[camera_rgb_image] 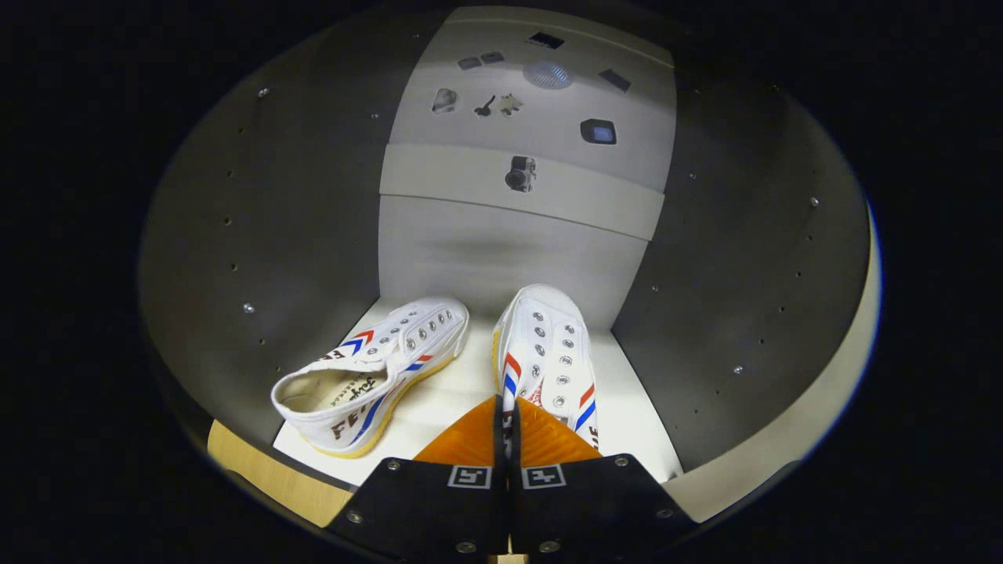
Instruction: Open the shoe cabinet door, grab the shoes and put them into the shoe cabinet, then close the shoe cabinet door.
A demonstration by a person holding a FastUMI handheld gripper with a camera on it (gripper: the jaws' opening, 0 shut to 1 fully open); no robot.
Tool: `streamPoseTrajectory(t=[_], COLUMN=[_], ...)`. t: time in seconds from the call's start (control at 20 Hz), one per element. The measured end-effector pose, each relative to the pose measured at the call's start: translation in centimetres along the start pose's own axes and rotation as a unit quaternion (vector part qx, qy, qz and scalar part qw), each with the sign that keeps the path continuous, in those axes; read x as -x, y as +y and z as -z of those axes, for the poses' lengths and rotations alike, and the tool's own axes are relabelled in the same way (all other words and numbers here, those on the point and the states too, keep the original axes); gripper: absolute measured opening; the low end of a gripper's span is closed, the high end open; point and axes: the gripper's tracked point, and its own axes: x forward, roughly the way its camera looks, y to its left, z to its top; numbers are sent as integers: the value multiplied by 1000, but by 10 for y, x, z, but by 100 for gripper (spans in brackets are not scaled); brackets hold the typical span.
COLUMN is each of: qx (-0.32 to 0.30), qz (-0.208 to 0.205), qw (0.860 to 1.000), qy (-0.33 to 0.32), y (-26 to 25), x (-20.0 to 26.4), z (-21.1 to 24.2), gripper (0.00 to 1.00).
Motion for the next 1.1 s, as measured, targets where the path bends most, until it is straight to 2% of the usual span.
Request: streamPoseTrajectory(t=[0.4,0.55,0.7,0.9,1.0,1.05,1.1], qx=[-14,-11,-9,-18,-12,-9,-5], qz=[11,18,38,8,2,-3,-8], qw=[1000,1000,999,998,996,995,994], qy=[22,2,-27,-61,-85,-96,-106], y=[5,3,-8,-6,-11,-13,-15], x=[-27,-17,8,69,103,121,138], z=[5,-4,-17,-21,-18,-14,-12], gripper=[1,14,18,31,44,55,61])
